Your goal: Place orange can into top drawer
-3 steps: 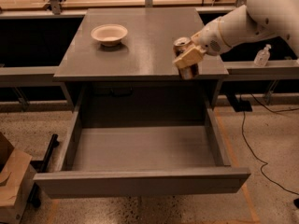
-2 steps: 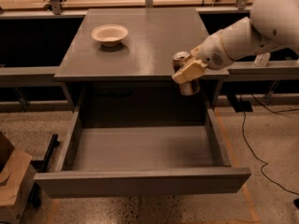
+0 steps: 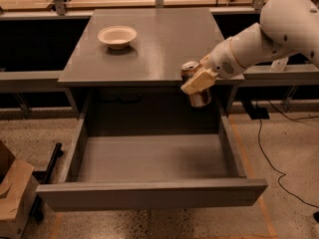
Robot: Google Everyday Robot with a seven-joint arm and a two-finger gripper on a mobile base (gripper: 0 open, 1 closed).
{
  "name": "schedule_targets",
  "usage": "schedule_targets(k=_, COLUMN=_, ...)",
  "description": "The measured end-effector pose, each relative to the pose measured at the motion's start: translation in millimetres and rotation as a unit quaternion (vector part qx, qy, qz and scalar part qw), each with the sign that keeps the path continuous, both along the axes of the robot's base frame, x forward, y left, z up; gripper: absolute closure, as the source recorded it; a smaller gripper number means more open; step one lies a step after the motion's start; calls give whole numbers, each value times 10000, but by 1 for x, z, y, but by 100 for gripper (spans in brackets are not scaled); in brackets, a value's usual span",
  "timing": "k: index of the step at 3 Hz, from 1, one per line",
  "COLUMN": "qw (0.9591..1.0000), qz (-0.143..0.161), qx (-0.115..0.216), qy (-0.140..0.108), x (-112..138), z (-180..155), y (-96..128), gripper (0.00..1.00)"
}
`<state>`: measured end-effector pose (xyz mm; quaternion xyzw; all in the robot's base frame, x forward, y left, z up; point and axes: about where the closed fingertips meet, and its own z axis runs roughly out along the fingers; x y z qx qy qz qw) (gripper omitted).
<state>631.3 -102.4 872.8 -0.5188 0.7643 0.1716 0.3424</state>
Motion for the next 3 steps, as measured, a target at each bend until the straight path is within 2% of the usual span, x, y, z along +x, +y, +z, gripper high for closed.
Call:
schedule_targets(k=1, qw=9998, qz=90, qx=158, qy=36, x=-12, z=-17, y=-1, gripper=100)
schedule_targets(k=3, qw=9958, qz=493, qx=754, qy=170, x=-39, z=-97, y=3, gripper=100)
